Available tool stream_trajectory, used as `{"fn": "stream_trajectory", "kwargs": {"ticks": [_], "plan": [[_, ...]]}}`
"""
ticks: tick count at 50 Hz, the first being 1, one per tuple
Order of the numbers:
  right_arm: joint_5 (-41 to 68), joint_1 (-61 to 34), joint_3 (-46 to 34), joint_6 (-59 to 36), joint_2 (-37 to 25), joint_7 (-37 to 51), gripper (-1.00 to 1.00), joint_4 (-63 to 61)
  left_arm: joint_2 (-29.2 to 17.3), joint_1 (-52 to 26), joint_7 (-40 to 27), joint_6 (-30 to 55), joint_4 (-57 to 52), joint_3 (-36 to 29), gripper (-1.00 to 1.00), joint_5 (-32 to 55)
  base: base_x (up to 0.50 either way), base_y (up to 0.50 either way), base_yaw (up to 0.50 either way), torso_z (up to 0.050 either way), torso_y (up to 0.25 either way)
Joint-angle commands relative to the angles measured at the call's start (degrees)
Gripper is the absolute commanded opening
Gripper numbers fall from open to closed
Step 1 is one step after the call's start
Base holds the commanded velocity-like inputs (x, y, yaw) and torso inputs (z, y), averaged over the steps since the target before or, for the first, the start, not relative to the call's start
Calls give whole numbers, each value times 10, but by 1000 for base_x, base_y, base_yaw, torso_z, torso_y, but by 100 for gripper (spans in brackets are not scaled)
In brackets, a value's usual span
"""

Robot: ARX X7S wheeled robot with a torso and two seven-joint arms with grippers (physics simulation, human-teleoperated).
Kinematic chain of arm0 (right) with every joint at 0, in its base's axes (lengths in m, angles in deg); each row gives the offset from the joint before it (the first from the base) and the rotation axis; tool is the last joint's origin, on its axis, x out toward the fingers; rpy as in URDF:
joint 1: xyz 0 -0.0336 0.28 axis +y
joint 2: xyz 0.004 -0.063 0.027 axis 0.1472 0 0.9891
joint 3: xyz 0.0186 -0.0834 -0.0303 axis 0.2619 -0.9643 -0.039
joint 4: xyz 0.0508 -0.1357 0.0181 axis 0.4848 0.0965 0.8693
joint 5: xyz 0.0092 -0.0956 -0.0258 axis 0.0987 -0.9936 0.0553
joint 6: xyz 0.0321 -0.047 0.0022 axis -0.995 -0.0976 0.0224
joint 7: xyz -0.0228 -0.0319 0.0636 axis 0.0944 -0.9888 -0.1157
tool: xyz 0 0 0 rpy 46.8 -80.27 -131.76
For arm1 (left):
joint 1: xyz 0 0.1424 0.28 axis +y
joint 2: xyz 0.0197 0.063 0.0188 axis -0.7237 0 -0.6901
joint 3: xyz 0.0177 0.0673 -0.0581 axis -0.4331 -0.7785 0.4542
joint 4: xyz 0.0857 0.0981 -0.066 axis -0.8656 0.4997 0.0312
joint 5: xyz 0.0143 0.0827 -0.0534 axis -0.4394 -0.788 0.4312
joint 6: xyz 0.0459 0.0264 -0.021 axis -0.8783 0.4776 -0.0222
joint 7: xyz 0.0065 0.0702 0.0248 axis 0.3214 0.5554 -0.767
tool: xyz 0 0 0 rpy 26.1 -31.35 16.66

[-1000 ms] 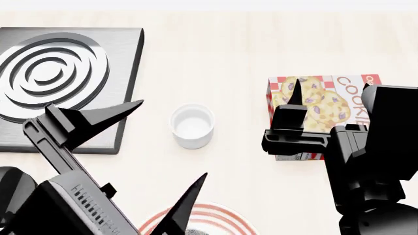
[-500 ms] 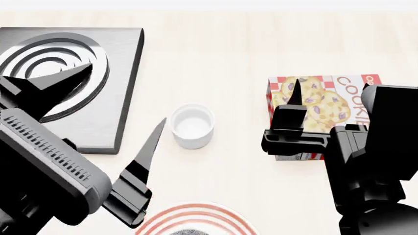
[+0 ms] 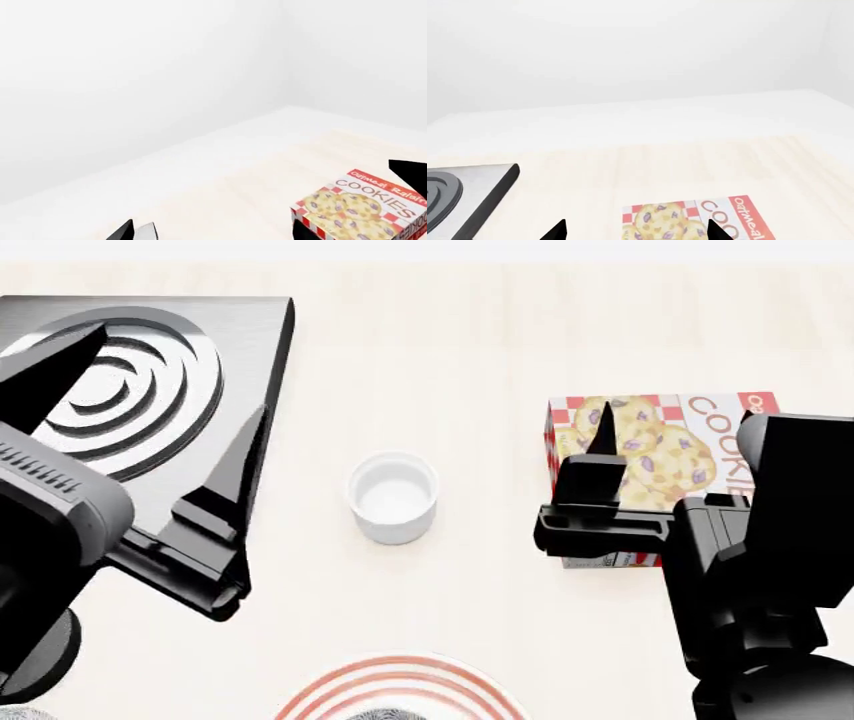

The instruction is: Pick the akita bowl on the stove and place it on the plate.

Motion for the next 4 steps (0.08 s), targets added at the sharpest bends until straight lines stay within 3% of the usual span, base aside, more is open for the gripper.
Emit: {"fn": "stream_trajectory", "kwargs": {"ticks": [1,4], "plan": [[5,-1,0,-2,-1,5,100,-3,-10,9,-1,-17,13,11,100,9,0,0,0,0,0],[8,-2,1,-5,-1,7,100,-5,-10,9,1,-18,16,13,100,11,0,0,0,0,0]]}}
